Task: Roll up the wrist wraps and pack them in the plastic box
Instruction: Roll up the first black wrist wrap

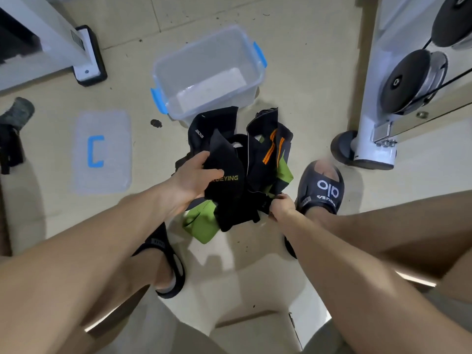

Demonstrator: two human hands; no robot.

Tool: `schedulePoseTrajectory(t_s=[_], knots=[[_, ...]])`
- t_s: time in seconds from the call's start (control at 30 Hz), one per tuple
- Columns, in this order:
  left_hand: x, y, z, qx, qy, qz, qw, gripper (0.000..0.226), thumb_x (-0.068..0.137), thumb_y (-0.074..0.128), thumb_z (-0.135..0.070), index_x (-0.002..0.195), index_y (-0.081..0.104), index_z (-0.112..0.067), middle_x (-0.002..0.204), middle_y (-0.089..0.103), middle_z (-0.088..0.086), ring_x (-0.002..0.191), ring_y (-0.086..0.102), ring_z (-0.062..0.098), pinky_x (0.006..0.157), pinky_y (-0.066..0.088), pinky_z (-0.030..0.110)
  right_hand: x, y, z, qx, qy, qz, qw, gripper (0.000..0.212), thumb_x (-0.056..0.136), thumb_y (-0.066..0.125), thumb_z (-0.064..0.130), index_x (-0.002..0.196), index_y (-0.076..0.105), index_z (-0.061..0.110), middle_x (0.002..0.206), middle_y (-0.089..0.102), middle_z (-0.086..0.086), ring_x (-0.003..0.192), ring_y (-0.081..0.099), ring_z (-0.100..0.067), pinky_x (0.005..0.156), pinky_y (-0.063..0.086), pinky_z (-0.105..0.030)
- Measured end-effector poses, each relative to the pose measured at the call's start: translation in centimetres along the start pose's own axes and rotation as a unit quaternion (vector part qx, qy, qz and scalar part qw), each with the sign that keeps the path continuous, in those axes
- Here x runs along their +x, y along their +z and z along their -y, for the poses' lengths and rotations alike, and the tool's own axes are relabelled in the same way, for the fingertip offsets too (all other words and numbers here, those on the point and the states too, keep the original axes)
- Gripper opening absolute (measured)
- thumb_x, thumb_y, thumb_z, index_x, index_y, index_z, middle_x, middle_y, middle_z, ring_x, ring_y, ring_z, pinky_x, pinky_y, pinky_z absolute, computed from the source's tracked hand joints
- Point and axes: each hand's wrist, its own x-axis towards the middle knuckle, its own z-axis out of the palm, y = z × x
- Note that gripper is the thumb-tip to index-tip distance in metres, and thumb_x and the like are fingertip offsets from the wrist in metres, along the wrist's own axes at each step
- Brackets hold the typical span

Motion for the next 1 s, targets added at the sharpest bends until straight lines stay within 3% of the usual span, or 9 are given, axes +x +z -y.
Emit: schedulePoseTrajectory(t_s=[0.1, 0.23, 0.4, 0.5, 0.63, 0.73, 0.8, 0.9, 1.0], knots=[[0.0, -0.2, -0.2, -0.001, -0.005, -0.008, 1.0, 0.028, 0.101, 0.059, -0.004, 0.125, 0.063, -0.017, 0.117, 0.073, 0.007, 0.1, 0.075, 0.018, 0.076, 0.061, 0.025, -0.7, -0.2, 0.3, 0.01, 0.034, 0.035, 0.999, 0.03, 0.09, 0.057, -0.012, 0.106, 0.06, 0.013, 0.093, 0.056, -0.013, 0.07, 0.048, -0.024, 0.067, 0.046, -0.035], [-0.5, -0.4, -0.6, -0.013, 0.007, 0.003, 1.0, 0.027, 0.102, 0.058, -0.003, 0.126, 0.062, -0.013, 0.113, 0.074, 0.007, 0.092, 0.076, 0.015, 0.072, 0.062, 0.025, -1.8, -0.3, 1.1, -0.042, -0.03, 0.03, 0.998, 0.033, 0.08, 0.063, -0.007, 0.107, 0.068, 0.01, 0.079, 0.061, -0.007, 0.076, 0.058, -0.025, 0.072, 0.048, -0.034], [-1.8, -0.4, -1.8, 0.031, 0.029, 0.002, 0.999, 0.03, 0.095, 0.066, -0.012, 0.124, 0.06, -0.01, 0.119, 0.071, 0.016, 0.107, 0.072, 0.031, 0.092, 0.061, 0.048, -4.7, -1.2, 2.7, -0.16, -0.174, 0.0, 0.972, 0.004, 0.078, 0.067, 0.016, 0.076, 0.065, 0.019, 0.077, 0.064, -0.003, 0.074, 0.057, -0.023, 0.063, 0.044, -0.028], [-2.4, -0.7, -2.7, 0.051, 0.041, -0.026, 0.997, 0.046, 0.079, 0.072, -0.028, 0.122, 0.057, -0.018, 0.117, 0.069, 0.012, 0.109, 0.07, 0.032, 0.097, 0.058, 0.056, -7.2, -2.2, 5.0, -0.185, -0.269, -0.024, 0.945, 0.018, 0.078, 0.077, 0.024, 0.078, 0.062, 0.013, 0.074, 0.061, -0.001, 0.065, 0.052, -0.016, 0.054, 0.04, -0.025], [-3.7, -0.9, -4.0, 0.036, 0.067, -0.071, 0.995, 0.042, 0.096, 0.068, -0.016, 0.132, 0.046, -0.02, 0.122, 0.063, 0.006, 0.111, 0.066, 0.027, 0.098, 0.057, 0.046, -11.3, -3.6, 8.9, -0.19, -0.363, -0.037, 0.911, 0.024, 0.08, 0.078, 0.02, 0.072, 0.056, 0.014, 0.072, 0.057, 0.0, 0.065, 0.05, -0.016, 0.055, 0.04, -0.019], [-5.1, -1.2, -4.7, 0.059, 0.117, -0.119, 0.984, 0.041, 0.097, 0.063, -0.011, 0.127, 0.037, -0.022, 0.119, 0.057, 0.006, 0.091, 0.061, 0.016, 0.074, 0.053, 0.027, -14.7, -4.5, 11.8, -0.199, -0.403, -0.042, 0.892, 0.018, 0.08, 0.073, 0.007, 0.073, 0.059, 0.015, 0.068, 0.053, 0.005, 0.062, 0.047, -0.012, 0.05, 0.036, -0.012], [-6.5, -1.6, -5.2, 0.083, 0.171, -0.143, 0.971, 0.043, 0.095, 0.06, -0.005, 0.121, 0.032, -0.023, 0.107, 0.05, 0.008, 0.077, 0.05, 0.017, 0.059, 0.04, 0.026, -17.2, -4.8, 13.6, -0.2, -0.432, -0.039, 0.879, 0.017, 0.078, 0.073, 0.004, 0.073, 0.061, 0.015, 0.065, 0.053, 0.006, 0.059, 0.045, -0.01, 0.05, 0.036, -0.013], [-8.8, -2.1, -6.3, 0.128, 0.258, -0.142, 0.947, 0.035, 0.091, 0.055, 0.004, 0.111, 0.043, -0.022, 0.084, 0.045, 0.005, 0.072, 0.041, 0.021, 0.055, 0.034, 0.027, -21.2, -5.2, 15.7, -0.22, -0.472, -0.033, 0.853, 0.021, 0.075, 0.071, 0.0, 0.069, 0.06, 0.017, 0.058, 0.051, 0.006, 0.053, 0.044, -0.01, 0.048, 0.036, -0.013], [-10.9, -2.7, -7.6, 0.17, 0.284, -0.143, 0.933, 0.026, 0.094, 0.051, 0.003, 0.1, 0.062, -0.02, 0.094, 0.059, 0.002, 0.079, 0.05, 0.018, 0.059, 0.038, 0.018, -25.0, -6.0, 17.1, -0.23, -0.509, -0.038, 0.828, 0.024, 0.074, 0.068, 0.001, 0.067, 0.057, 0.021, 0.055, 0.049, 0.006, 0.047, 0.042, -0.007, 0.05, 0.037, -0.017]])
